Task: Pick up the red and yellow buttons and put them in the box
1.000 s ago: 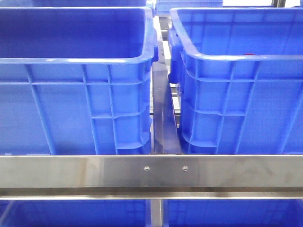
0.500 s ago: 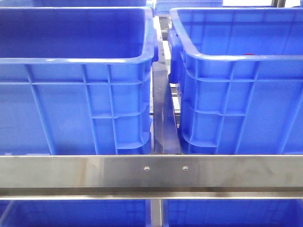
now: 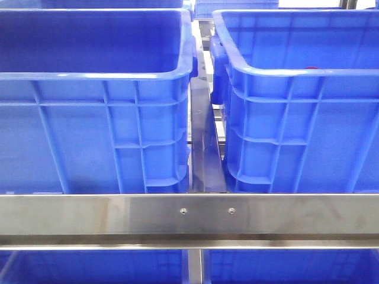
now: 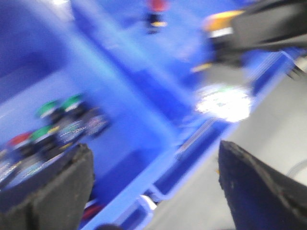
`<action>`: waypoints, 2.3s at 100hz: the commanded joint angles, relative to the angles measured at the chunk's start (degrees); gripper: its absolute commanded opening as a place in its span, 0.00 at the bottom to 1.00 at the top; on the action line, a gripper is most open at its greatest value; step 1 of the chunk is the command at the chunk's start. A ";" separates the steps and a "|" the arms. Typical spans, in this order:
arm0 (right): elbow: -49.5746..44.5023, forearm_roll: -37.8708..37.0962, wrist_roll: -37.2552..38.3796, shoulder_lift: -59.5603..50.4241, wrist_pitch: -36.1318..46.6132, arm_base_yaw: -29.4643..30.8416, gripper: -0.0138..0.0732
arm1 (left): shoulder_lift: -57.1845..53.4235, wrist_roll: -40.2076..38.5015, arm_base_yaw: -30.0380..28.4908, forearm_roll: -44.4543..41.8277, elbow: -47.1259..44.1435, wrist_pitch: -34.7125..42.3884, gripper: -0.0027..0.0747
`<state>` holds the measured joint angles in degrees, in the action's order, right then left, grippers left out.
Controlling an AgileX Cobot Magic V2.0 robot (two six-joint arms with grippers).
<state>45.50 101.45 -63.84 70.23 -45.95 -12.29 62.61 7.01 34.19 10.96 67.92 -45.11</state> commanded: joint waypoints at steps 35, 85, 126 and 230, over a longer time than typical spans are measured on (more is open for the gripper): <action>2.12 8.52 -1.03 -1.26 -2.12 0.24 0.27 | -23.72 -2.34 -24.17 0.40 -15.82 6.68 0.70; 2.32 8.52 -2.61 -1.26 -0.84 0.24 0.27 | -41.98 -2.34 -33.87 0.40 -24.64 6.25 0.40; 5.29 6.80 -9.95 -3.30 2.33 10.93 0.27 | -42.36 -2.34 -33.87 0.40 -24.64 6.25 0.01; 20.06 8.50 -44.31 22.77 38.48 20.31 0.27 | -42.36 -2.34 -33.87 0.40 -24.64 6.25 0.01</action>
<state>62.01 104.02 -106.62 92.98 -6.67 7.71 19.65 5.20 0.52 10.61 41.76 -43.00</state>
